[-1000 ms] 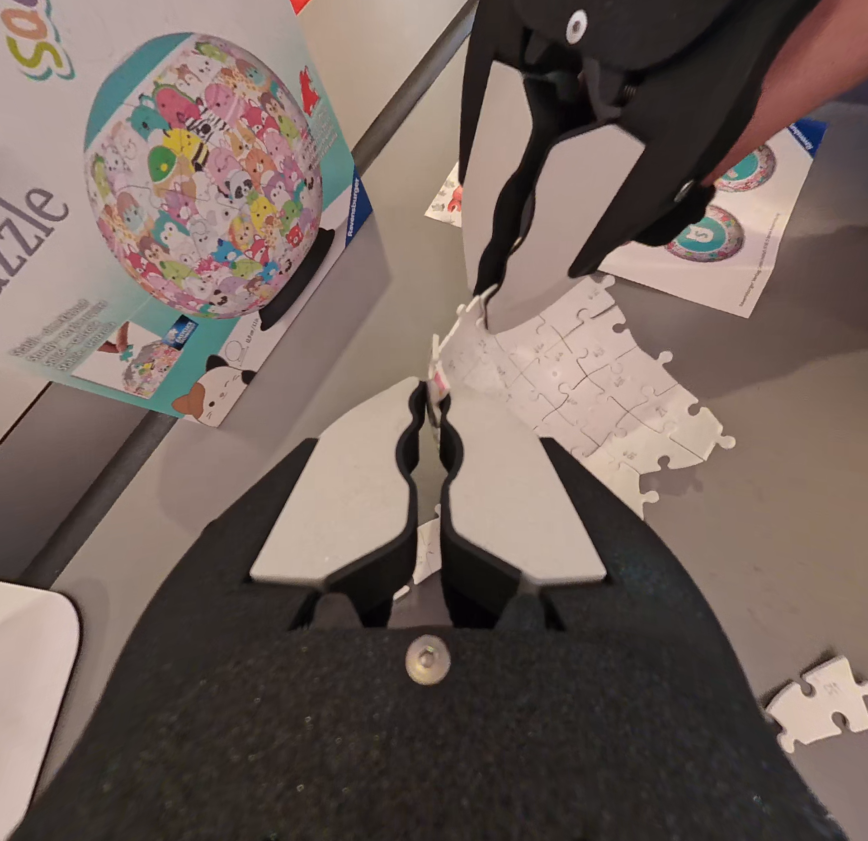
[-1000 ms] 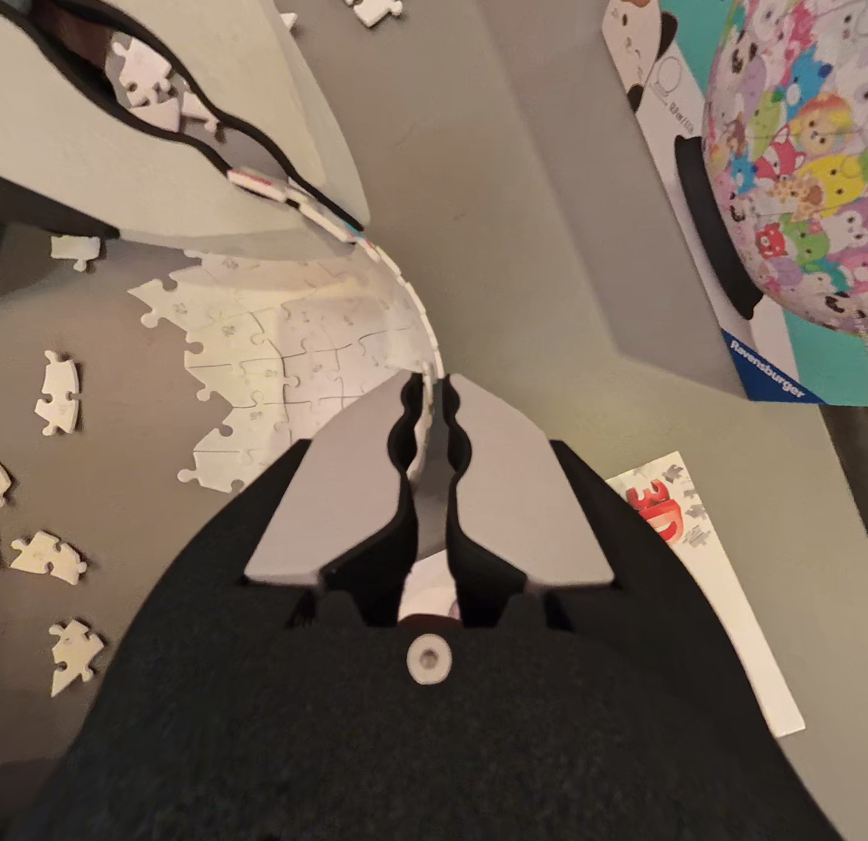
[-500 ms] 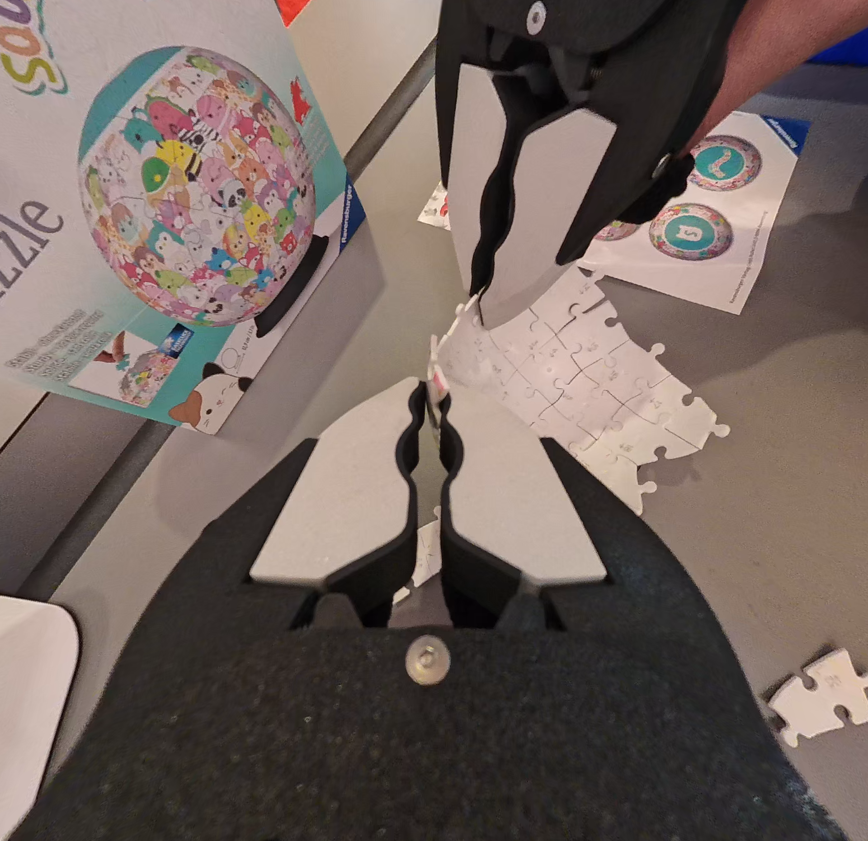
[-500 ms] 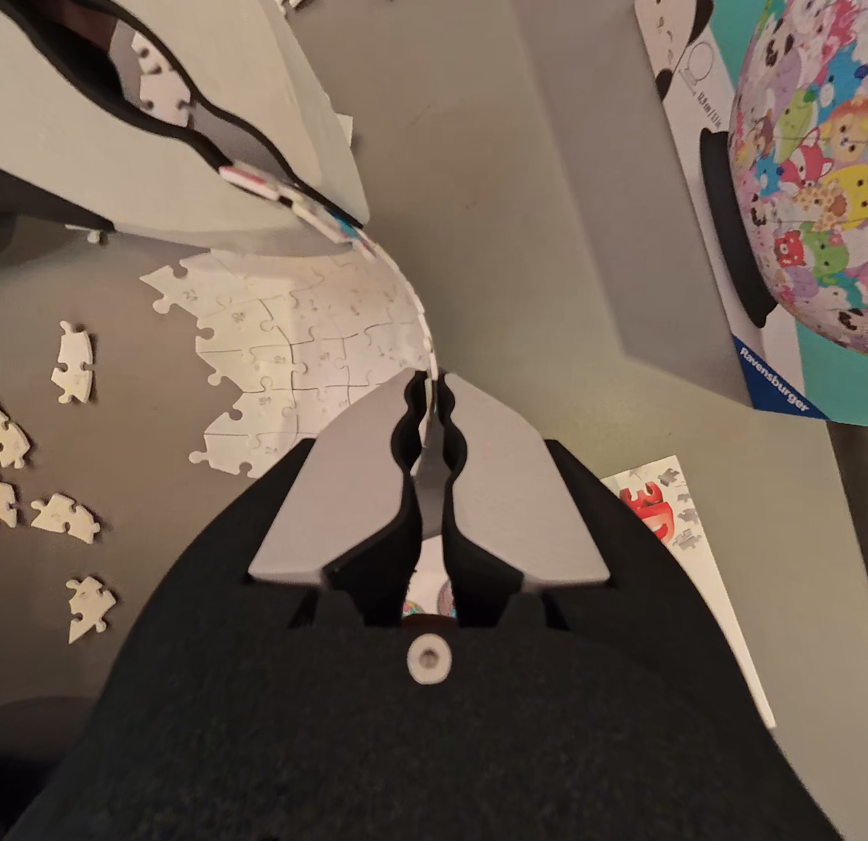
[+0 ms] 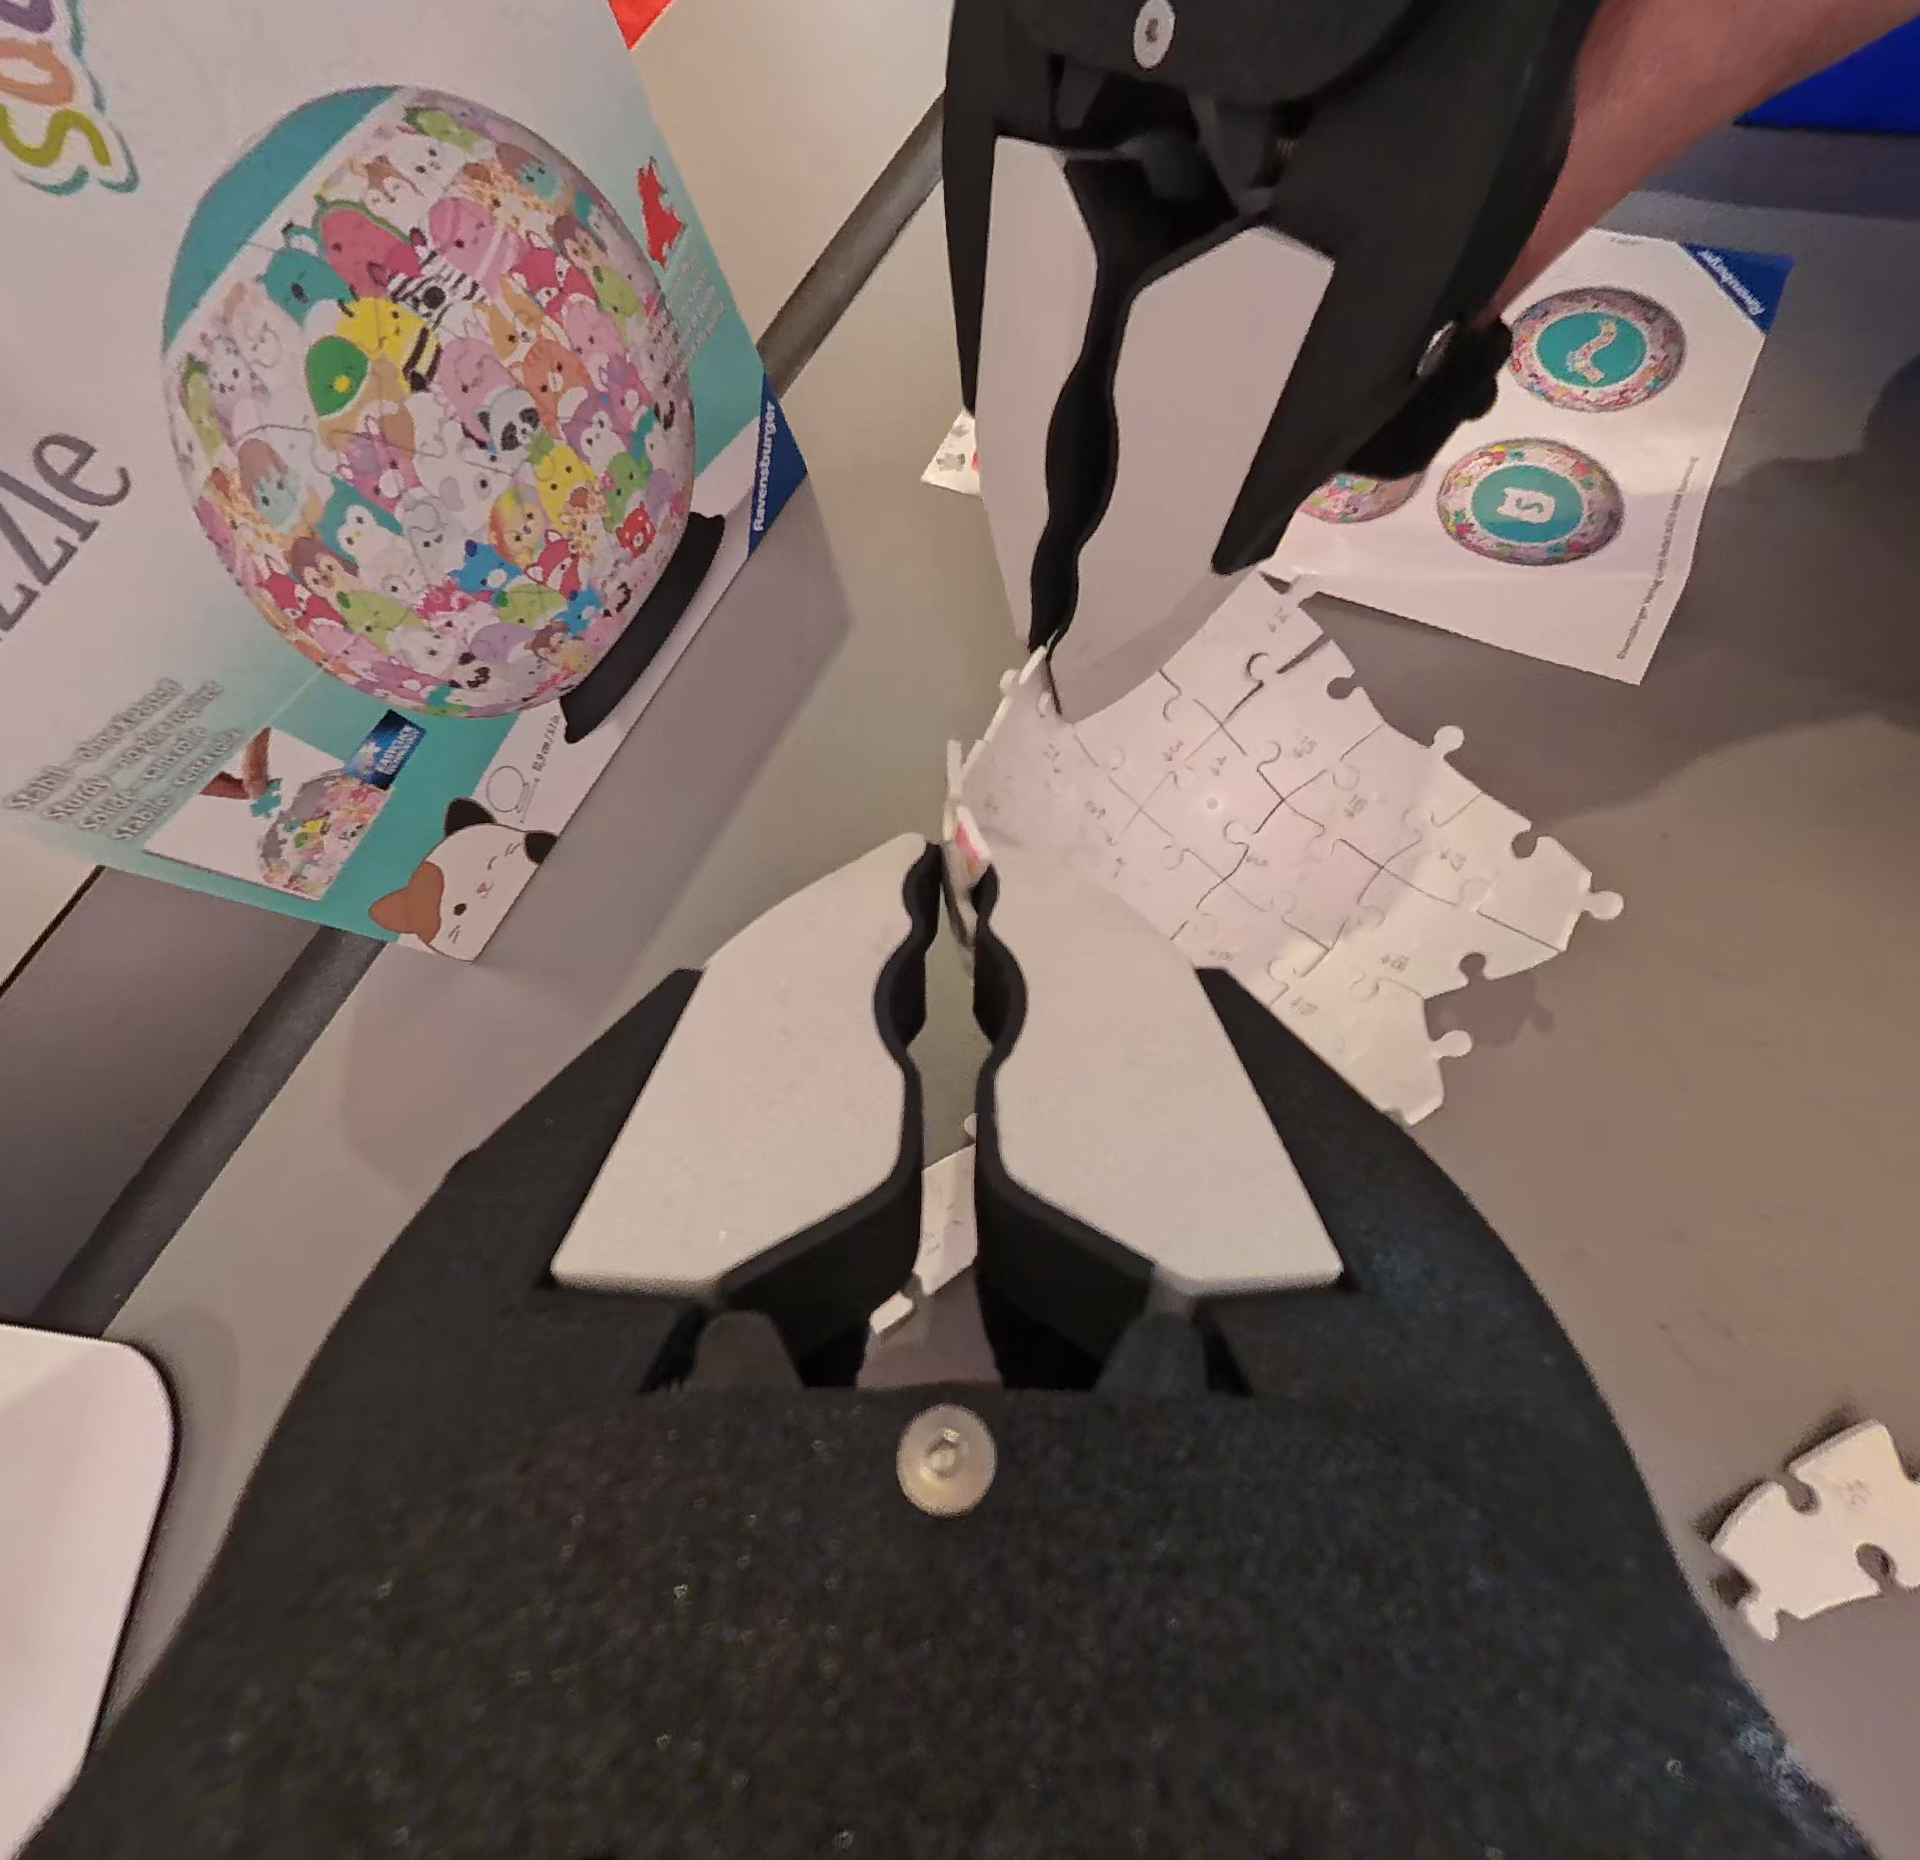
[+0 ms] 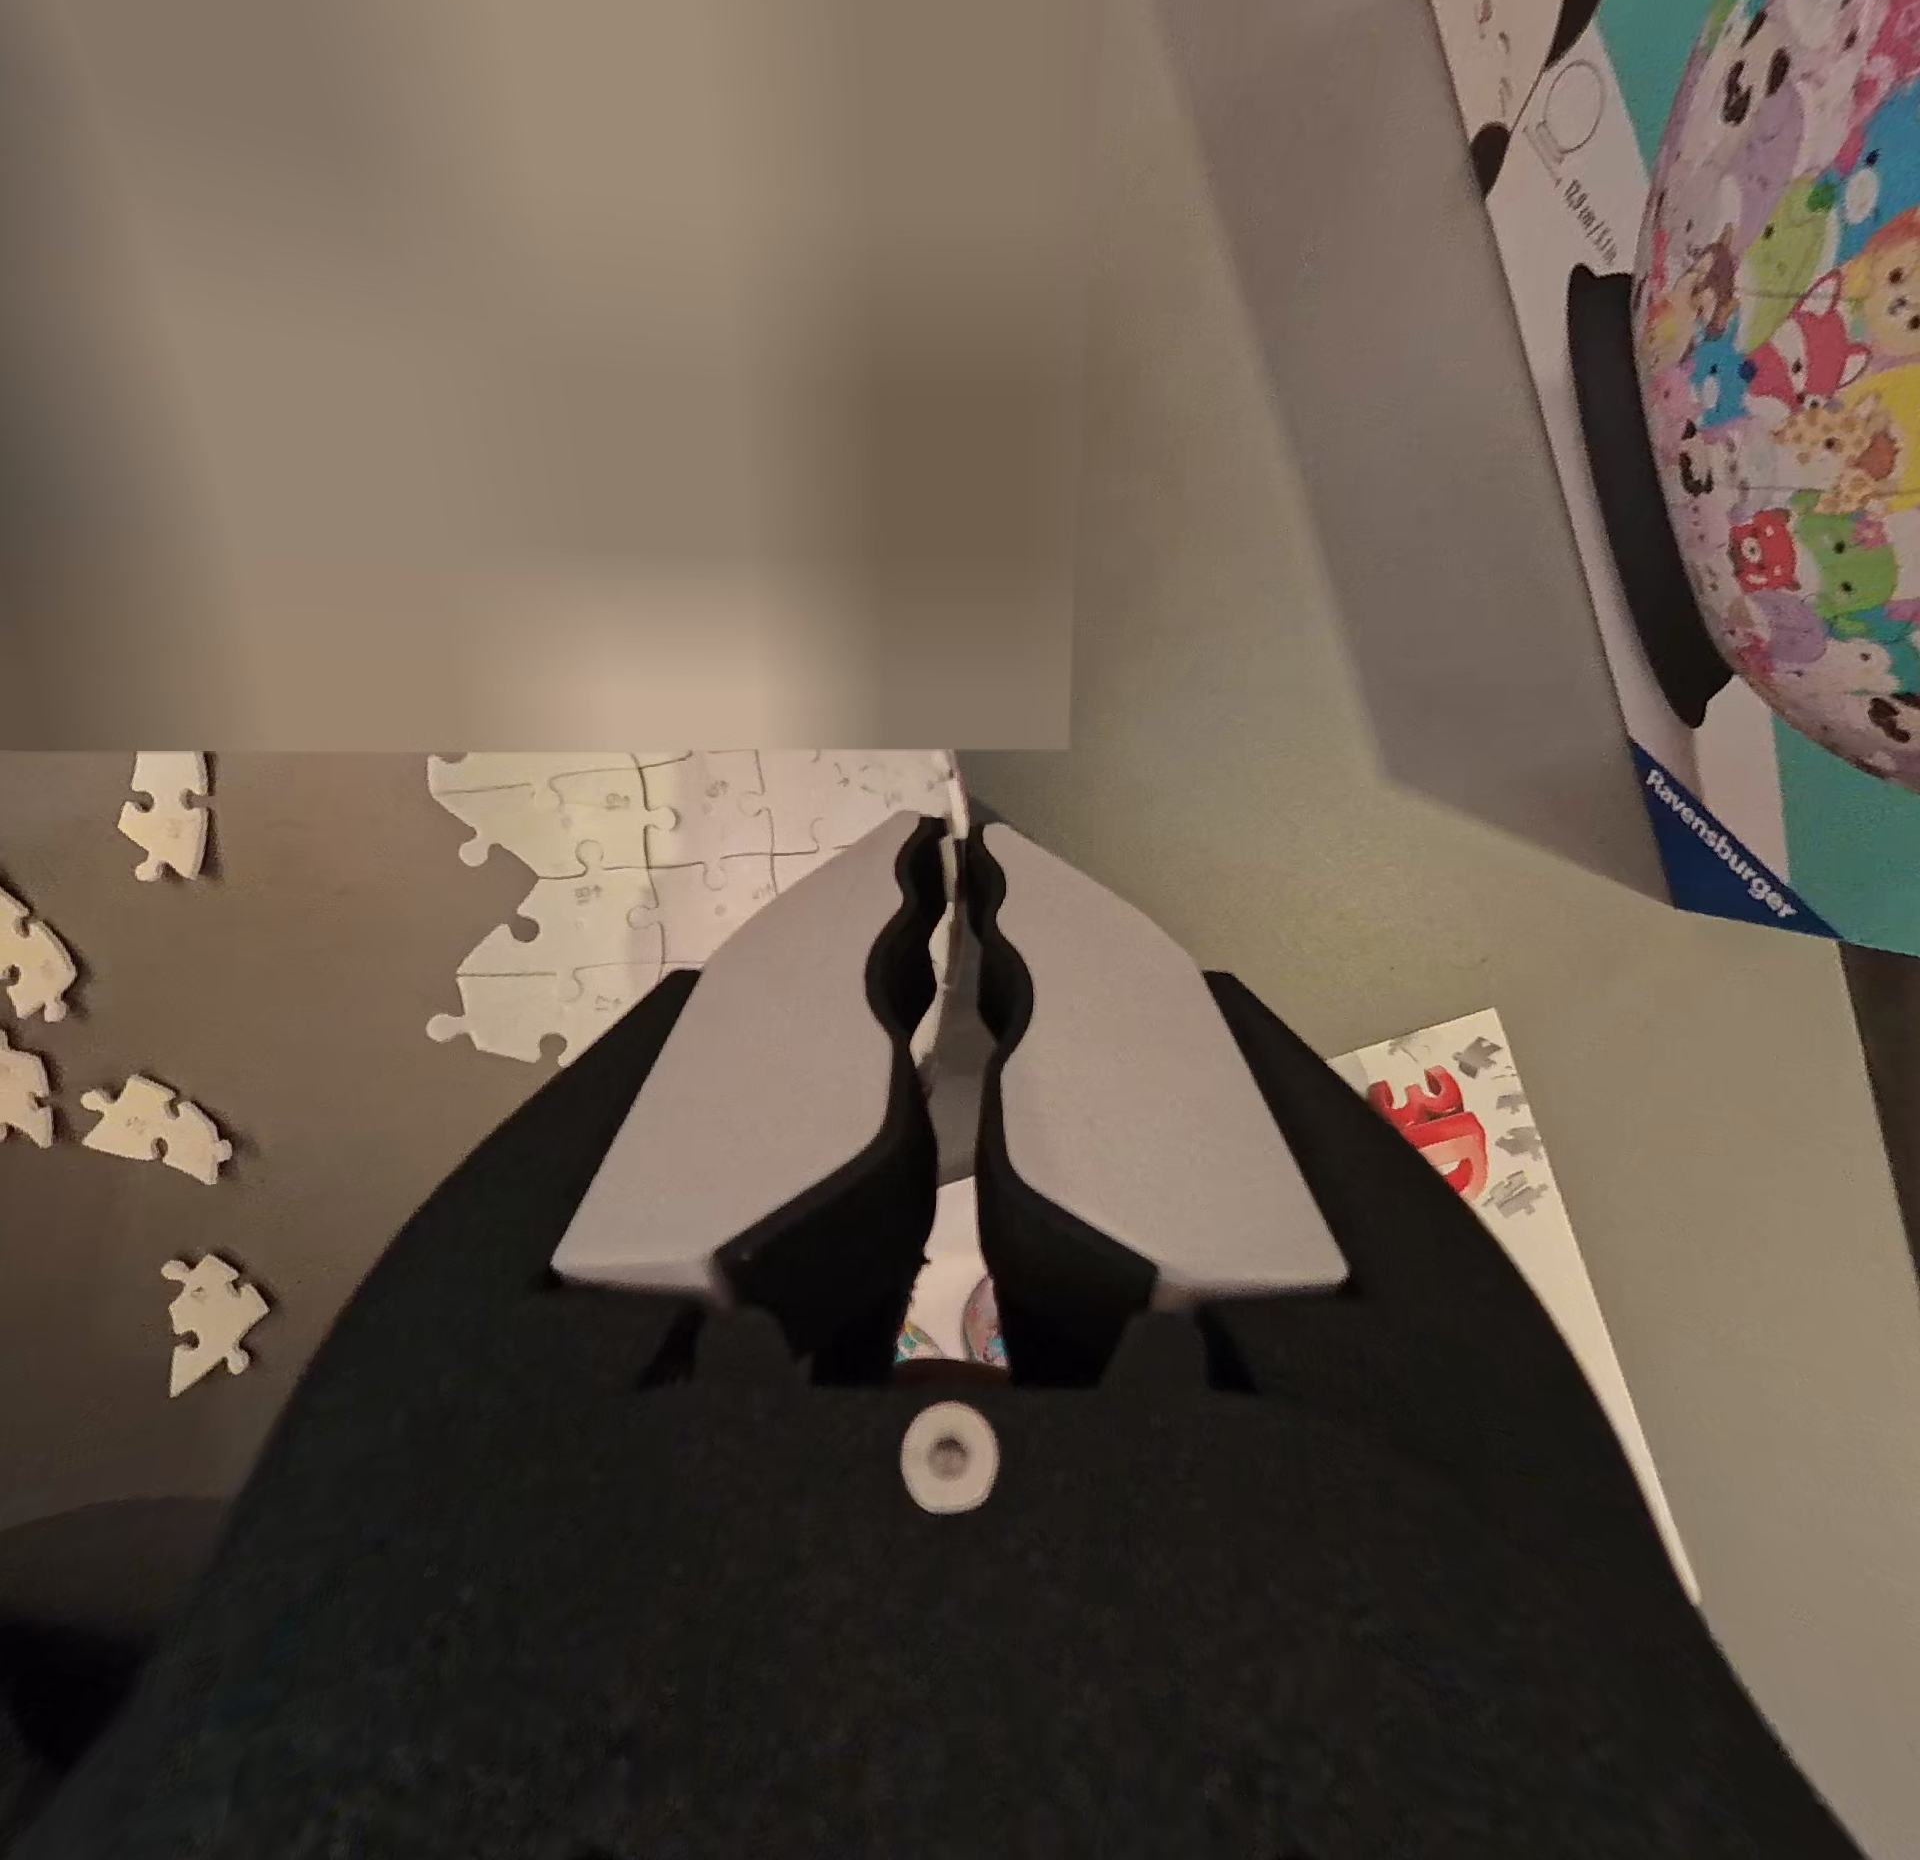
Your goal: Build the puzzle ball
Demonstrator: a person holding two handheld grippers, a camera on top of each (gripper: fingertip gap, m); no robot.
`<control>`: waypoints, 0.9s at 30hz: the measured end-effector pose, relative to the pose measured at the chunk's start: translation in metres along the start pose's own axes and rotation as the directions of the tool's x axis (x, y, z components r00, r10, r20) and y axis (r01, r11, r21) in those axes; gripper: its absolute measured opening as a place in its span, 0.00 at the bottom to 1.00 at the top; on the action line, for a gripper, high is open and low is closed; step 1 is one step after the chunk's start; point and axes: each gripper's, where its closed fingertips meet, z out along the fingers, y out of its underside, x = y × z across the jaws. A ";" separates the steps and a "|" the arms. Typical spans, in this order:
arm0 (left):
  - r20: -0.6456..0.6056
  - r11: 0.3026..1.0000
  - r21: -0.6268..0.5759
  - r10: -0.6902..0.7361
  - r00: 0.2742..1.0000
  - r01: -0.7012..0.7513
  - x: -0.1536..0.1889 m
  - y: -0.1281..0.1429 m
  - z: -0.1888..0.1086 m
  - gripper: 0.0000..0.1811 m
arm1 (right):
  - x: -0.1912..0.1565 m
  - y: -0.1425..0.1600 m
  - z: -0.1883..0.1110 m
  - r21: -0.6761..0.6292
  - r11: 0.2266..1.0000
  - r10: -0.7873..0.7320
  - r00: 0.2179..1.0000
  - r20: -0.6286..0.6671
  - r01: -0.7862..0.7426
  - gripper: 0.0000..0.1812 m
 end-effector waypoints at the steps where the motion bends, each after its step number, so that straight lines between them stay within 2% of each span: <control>1: -0.008 1.000 -0.004 -0.001 1.000 0.001 0.001 0.001 0.000 0.02 | 0.000 -0.001 0.000 0.005 1.000 0.004 1.000 0.000 -0.004 0.02; 8: -0.099 0.998 -0.004 -0.055 0.994 0.055 0.002 0.003 -0.007 0.18 | -0.002 0.000 0.001 0.005 1.000 0.002 1.000 0.012 -0.002 0.02; 10: -0.170 0.997 -0.042 -0.078 0.982 0.072 0.006 0.008 -0.009 0.23 | -0.003 -0.001 0.001 0.008 1.000 0.006 1.000 0.020 -0.006 0.02; 13: -0.222 0.988 -0.135 -0.104 0.970 0.075 0.010 0.022 -0.005 0.24 | -0.006 -0.002 0.006 0.009 1.000 0.020 0.998 0.054 -0.021 0.02; 16: -0.232 0.976 -0.199 -0.136 0.963 0.090 0.011 0.034 0.002 0.22 | -0.008 -0.005 0.010 0.022 0.999 0.021 0.995 0.093 -0.023 0.02; 19: -0.272 0.970 -0.217 -0.165 0.948 0.106 0.015 0.038 0.003 0.08 | -0.009 -0.008 0.012 0.032 0.999 -0.001 0.994 0.113 -0.003 0.02; 23: -0.244 0.965 -0.236 -0.170 0.955 0.111 0.012 0.041 0.004 0.05 | -0.008 -0.008 0.014 0.035 0.999 -0.021 0.995 0.101 0.018 0.03; 26: -0.234 0.963 -0.247 -0.163 0.958 0.104 0.012 0.042 0.004 0.04 | -0.008 -0.003 0.011 0.006 0.999 -0.050 0.996 0.072 0.050 0.13; 27: -0.232 0.964 -0.244 -0.165 0.959 0.107 0.012 0.041 0.004 0.04 | -0.008 -0.001 0.009 0.001 0.998 -0.060 0.996 0.063 0.060 0.13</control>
